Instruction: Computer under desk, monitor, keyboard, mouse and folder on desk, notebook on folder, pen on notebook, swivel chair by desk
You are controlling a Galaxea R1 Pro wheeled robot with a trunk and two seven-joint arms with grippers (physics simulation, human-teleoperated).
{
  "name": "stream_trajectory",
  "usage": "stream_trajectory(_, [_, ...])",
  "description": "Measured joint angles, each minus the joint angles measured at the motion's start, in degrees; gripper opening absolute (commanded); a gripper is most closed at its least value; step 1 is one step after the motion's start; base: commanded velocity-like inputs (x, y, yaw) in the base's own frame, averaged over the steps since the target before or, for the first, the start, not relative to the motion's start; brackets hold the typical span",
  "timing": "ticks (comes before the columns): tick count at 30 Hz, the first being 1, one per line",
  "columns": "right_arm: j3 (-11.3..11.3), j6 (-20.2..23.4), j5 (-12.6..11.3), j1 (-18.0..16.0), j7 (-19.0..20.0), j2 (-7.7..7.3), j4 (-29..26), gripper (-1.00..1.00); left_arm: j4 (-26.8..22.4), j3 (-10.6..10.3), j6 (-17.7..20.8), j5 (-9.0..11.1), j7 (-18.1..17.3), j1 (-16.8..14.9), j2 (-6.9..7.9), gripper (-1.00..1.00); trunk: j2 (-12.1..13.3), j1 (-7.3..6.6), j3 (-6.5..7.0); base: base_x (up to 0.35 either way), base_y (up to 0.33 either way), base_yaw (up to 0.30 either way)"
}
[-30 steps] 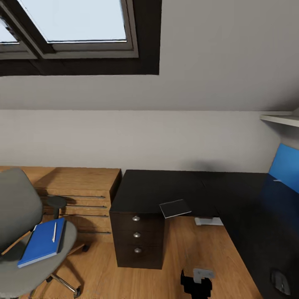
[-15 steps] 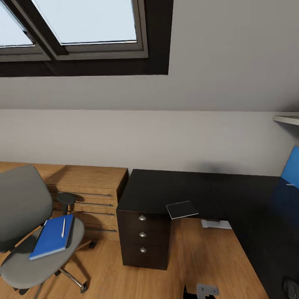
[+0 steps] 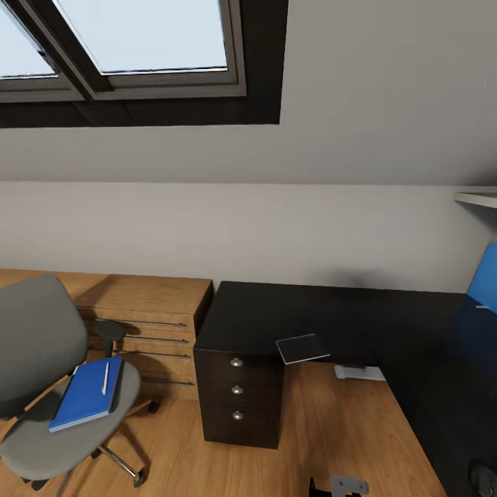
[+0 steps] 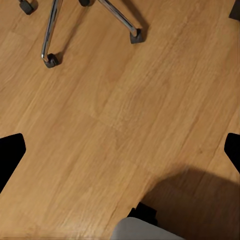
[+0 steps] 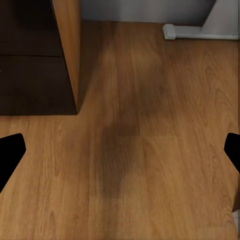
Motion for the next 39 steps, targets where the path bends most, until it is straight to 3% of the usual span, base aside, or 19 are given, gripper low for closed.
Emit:
stream_trajectory(10, [0.0, -0.8, -0.2, 0.0, 0.2, 0.03, -0.1, 1.0, 0.2, 0.0, 0.1, 0.1, 0.0, 0.0, -0.02, 1.0, 0.0, 0.0, 0.0, 0.0, 0.0, 0.027])
stream_trajectory(13, [-0.1, -3.0, -0.3, 0.0, 0.2, -0.03, -0.1, 1.0, 0.5, 0.0, 0.1, 0.3, 0.0, 0.0, -0.02, 1.0, 0.0, 0.0, 0.0, 0.0, 0.0, 0.272])
stream_trajectory(32, [-0.1, -3.2, -0.1, 0.0, 0.2, -0.1, -0.1, 1.0, 1.7, 0.6, -0.1, 0.8, -0.2, 0.0, 0.44, 1.0, 0.0, 0.0, 0.0, 0.002, 0.129, 0.281])
stream_trajectory(36, [-0.1, -3.2, -0.1, 0.0, 0.2, -0.12, -0.1, 1.0, 1.7, 0.9, -0.1, 1.3, -4.0, 0.0, 2.05, 1.0, 0.0, 0.0, 0.0, 0.0, 0.003, 0.285])
stream_trajectory(39, [-0.1, -3.2, -0.2, 0.0, 0.2, -0.12, -0.1, 1.0, 1.7, 2.5, 0.1, 5.9, -13.7, 0.0, 4.78, 1.0, 0.0, 0.0, 0.0, 0.0, 0.001, 0.286])
